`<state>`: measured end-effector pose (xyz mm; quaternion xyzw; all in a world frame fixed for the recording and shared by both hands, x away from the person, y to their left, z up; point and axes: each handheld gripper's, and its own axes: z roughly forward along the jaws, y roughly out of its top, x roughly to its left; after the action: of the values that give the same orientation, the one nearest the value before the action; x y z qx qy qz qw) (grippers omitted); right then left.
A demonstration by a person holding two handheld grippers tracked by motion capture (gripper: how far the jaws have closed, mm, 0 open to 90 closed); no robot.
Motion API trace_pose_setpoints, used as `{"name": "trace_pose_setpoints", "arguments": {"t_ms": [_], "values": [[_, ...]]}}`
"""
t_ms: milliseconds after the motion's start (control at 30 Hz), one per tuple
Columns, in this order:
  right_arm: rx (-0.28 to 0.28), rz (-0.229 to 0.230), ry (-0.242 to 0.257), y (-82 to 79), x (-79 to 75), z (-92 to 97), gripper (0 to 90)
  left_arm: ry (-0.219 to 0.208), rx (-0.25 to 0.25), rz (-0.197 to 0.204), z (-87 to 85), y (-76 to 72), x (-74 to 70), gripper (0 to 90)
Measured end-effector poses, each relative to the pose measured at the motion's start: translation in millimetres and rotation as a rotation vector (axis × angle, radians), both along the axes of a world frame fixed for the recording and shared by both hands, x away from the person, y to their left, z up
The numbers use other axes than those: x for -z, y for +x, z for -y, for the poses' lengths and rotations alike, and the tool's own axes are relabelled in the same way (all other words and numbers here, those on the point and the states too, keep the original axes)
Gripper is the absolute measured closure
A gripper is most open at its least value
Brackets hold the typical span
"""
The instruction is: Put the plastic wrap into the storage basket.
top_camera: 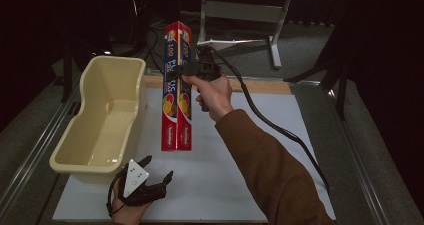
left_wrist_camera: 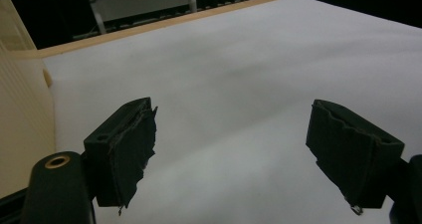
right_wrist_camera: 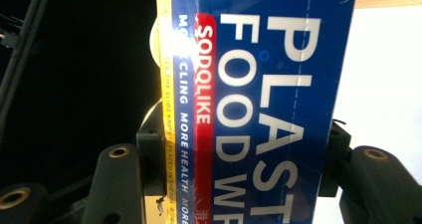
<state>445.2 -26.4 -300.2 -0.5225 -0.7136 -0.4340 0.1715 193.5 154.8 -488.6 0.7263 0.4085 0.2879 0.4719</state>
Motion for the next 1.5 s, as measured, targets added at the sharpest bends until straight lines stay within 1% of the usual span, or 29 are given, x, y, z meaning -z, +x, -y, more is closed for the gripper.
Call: {"name": "trace_pose_setpoints", "arguments": {"t_ms": [100,200,267,300,400,500,533,633,667,767,800,833,867,1000,1067,1133,1200,1233,1333,1500], "values": [[0.013,0.012,-0.016,-0.4,-0.4,-9.6,41.8,0.004,-0.001,-0.003,-0.7,1.0,0.4,19.1],[0.012,0.0,-0.009,0.5,1.5,-19.7,41.8,-0.001,-0.002,0.002,-1.8,0.8,-0.5,19.1],[0.014,0.012,-0.021,0.2,1.5,-26.2,41.8,0.0,-0.003,0.0,-2.0,0.6,-0.3,19.1],[0.014,0.013,-0.018,0.2,1.9,-29.1,41.8,-0.001,-0.002,0.0,-1.9,0.6,-0.1,19.1],[0.023,-0.019,0.014,2.3,4.5,-35.4,41.8,-0.002,-0.006,-0.004,-2.2,1.0,0.3,19.1],[0.028,-0.002,-0.005,1.5,3.1,-42.9,41.8,-0.006,-0.007,-0.007,-2.6,1.5,0.7,19.1],[0.027,0.005,-0.002,0.8,2.9,-45.5,41.8,-0.011,-0.007,-0.006,-2.6,1.3,0.6,19.1],[0.024,-0.026,0.036,1.1,4.9,-50.9,41.8,-0.013,-0.002,-0.004,-2.8,0.8,0.2,19.1],[0.025,-0.033,0.04,1.2,5.6,-52.6,41.8,-0.013,-0.002,-0.004,-2.6,0.6,0.1,19.2],[0.024,-0.024,0.032,-0.3,8.5,-59.8,41.8,-0.016,0.0,-0.003,-2.0,0.1,0.2,19.1],[0.021,-0.039,0.039,-0.6,10.6,-62.5,41.8,-0.014,0.0,-0.001,-2.0,0.1,0.1,19.1],[0.011,-0.062,0.059,-0.9,13.7,-66.0,41.8,-0.016,0.001,-0.002,-1.8,0.1,0.1,19.1],[0.009,-0.071,0.067,-1.4,15.3,-68.5,41.8,-0.015,0.0,-0.001,-1.8,0.2,-0.1,19.1],[0.0,-0.077,0.086,-4.5,22.1,-82.0,41.8,-0.018,0.001,-0.003,-1.7,-0.1,0.2,19.1],[0.01,-0.083,0.096,-4.2,25.2,-88.0,41.8,-0.017,0.003,-0.003,-1.8,-0.4,0.3,19.1],[0.019,-0.074,0.11,-2.3,28.6,-92.1,41.8,-0.012,0.005,-0.003,-1.9,-1.4,0.3,19.1],[0.026,-0.076,0.114,-1.7,29.7,-93.4,41.8,-0.016,0.006,0.0,-1.6,-2.5,0.3,19.1],[0.035,-0.094,0.124,0.2,33.9,-97.1,41.8,-0.015,0.005,0.001,-1.6,-2.8,0.4,19.1],[0.031,-0.129,0.157,2.7,39.5,-101.4,41.8,-0.013,0.007,-0.001,-2.3,-3.2,0.6,19.1],[0.049,-0.14,0.183,3.8,43.5,-111.2,41.8,-0.025,0.014,-0.001,-3.1,-4.8,0.8,18.8]]}}
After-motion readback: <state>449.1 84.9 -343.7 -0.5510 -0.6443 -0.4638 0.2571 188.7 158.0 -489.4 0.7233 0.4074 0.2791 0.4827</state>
